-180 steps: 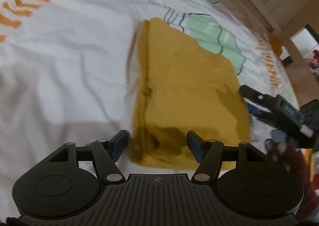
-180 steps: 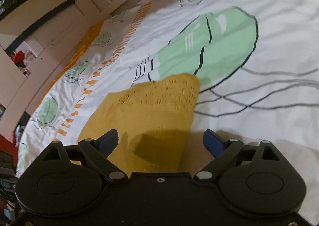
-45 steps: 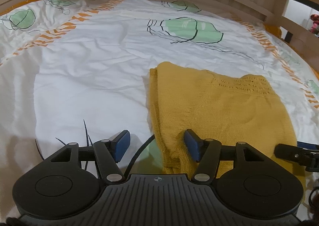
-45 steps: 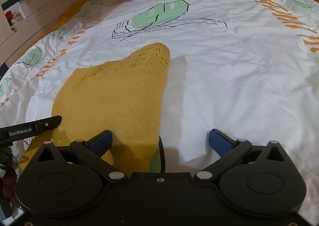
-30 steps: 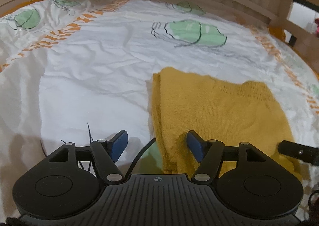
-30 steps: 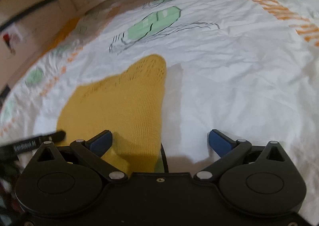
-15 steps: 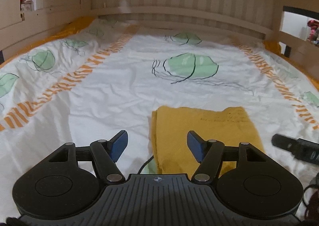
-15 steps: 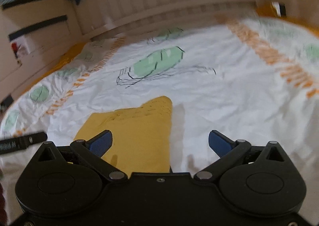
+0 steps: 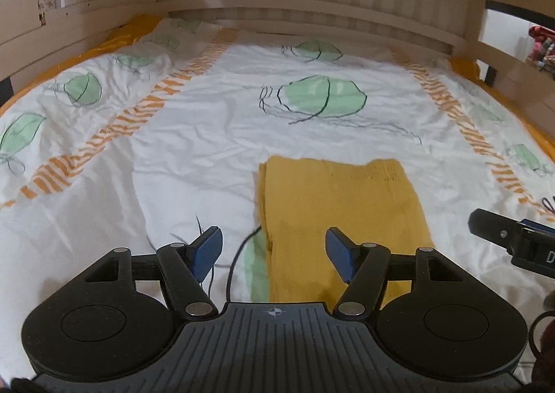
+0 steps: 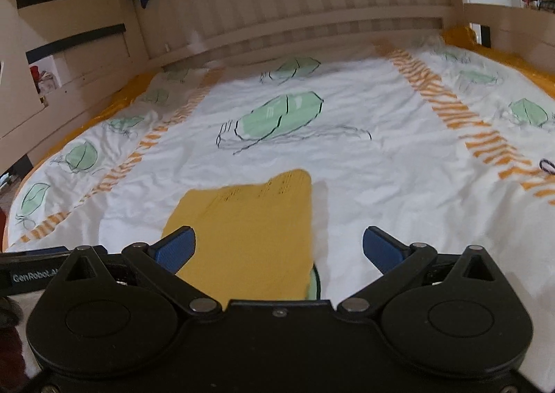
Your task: Fold small clothes
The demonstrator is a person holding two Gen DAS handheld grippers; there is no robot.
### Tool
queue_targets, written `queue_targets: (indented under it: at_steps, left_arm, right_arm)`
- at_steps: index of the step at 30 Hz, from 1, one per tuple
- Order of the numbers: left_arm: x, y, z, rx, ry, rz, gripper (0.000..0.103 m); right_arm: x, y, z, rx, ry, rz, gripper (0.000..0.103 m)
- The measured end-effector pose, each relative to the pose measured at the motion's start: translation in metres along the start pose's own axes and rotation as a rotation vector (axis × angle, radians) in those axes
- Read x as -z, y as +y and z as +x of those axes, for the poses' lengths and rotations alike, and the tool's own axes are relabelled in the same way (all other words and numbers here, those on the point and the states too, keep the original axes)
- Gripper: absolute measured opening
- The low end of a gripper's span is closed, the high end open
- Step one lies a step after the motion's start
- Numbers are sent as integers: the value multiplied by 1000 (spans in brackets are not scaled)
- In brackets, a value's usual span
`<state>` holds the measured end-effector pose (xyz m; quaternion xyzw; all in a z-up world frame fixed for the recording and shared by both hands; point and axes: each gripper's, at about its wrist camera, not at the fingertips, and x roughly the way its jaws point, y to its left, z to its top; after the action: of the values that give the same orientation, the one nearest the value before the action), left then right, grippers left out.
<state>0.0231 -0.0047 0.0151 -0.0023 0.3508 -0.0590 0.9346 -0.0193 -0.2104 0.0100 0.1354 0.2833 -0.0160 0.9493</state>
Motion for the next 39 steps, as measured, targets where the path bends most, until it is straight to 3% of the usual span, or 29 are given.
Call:
queue_targets:
  at_steps: [16, 39]
  left_arm:
    - [25, 4, -10, -25, 51, -7, 64]
    - [33, -2, -8, -20, 96, 12, 64]
  right_arm:
    - [32, 15, -15, 31, 86, 2, 102]
    - [39, 15, -13, 23, 129, 22, 102]
